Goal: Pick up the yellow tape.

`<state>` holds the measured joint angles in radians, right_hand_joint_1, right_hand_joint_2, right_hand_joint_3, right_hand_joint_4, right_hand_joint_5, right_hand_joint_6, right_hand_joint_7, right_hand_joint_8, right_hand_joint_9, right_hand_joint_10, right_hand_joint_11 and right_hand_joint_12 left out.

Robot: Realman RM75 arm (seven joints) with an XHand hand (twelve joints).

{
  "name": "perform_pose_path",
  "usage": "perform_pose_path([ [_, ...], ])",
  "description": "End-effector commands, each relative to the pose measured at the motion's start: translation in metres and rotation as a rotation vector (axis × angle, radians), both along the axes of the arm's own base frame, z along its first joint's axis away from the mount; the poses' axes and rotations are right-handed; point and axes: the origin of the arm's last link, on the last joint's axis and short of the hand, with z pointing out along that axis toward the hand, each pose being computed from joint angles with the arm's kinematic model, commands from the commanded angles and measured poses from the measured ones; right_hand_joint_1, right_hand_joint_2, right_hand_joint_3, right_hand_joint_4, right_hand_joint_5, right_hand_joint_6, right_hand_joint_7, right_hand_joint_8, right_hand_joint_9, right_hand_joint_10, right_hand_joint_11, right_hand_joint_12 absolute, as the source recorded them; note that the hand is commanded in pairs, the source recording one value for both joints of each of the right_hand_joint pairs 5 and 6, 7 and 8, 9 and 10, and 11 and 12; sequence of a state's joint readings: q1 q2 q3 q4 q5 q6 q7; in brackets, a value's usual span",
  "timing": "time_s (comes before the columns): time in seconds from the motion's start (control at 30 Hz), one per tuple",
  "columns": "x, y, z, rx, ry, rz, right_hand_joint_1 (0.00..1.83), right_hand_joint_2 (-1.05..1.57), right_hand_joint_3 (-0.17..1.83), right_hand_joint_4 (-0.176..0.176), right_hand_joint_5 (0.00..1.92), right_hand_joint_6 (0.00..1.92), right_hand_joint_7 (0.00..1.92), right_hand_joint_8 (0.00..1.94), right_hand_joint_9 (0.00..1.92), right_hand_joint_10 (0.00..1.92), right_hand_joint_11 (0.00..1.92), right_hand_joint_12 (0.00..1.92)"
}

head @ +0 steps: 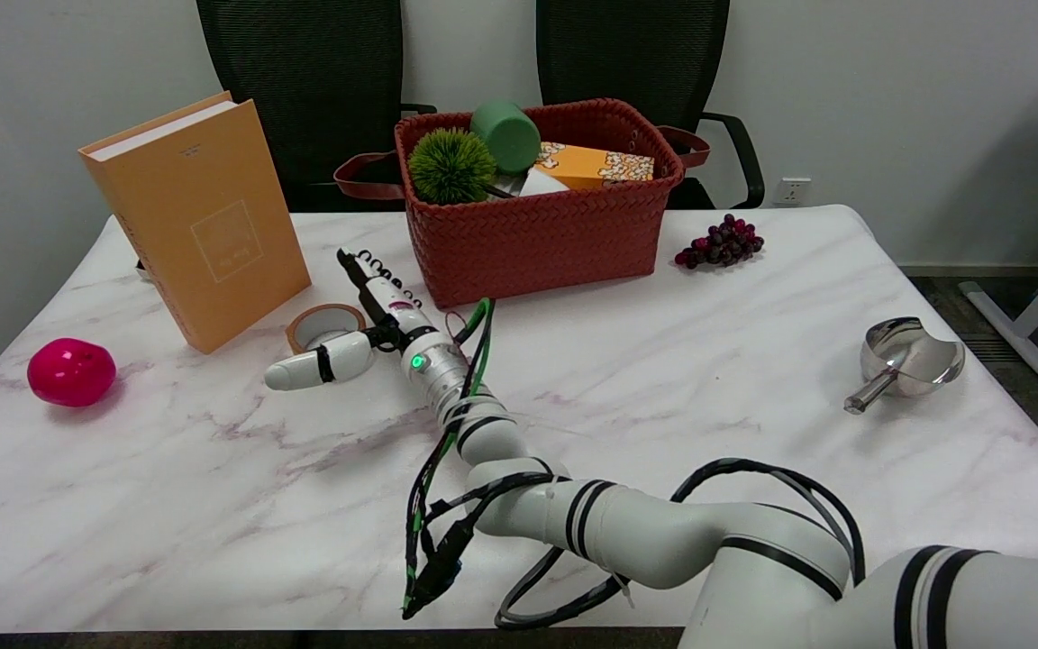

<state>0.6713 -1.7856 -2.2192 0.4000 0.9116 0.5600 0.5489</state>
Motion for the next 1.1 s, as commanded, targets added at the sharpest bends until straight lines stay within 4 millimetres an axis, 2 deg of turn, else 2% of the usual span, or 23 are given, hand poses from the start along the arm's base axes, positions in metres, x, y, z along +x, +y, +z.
perform_pose_path([
  [0.03, -0.003, -0.007, 0.004, -0.039, -0.018, -0.032, 0.91, -0.15, 0.33, 0.0, 0.0, 0.0, 0.0, 0.0, 0.0, 0.0, 0.0, 0.0],
  [0.27, -0.003, -0.009, 0.007, -0.049, -0.012, -0.037, 0.88, -0.15, 0.32, 0.0, 0.0, 0.0, 0.0, 0.0, 0.0, 0.0, 0.0, 0.0],
  [0.63, -0.003, -0.013, 0.0, -0.03, 0.051, -0.054, 0.91, -0.14, 0.26, 0.0, 0.0, 0.0, 0.0, 0.0, 0.0, 0.0, 0.0, 0.0],
  [0.87, 0.002, -0.015, -0.009, -0.008, 0.107, -0.053, 0.95, -0.18, 0.32, 0.0, 0.0, 0.0, 0.0, 0.0, 0.0, 0.0, 0.0, 0.0],
  [1.1, 0.001, -0.016, -0.01, -0.004, 0.112, -0.065, 0.95, -0.18, 0.34, 0.0, 0.0, 0.0, 0.0, 0.0, 0.0, 0.0, 0.0, 0.0],
])
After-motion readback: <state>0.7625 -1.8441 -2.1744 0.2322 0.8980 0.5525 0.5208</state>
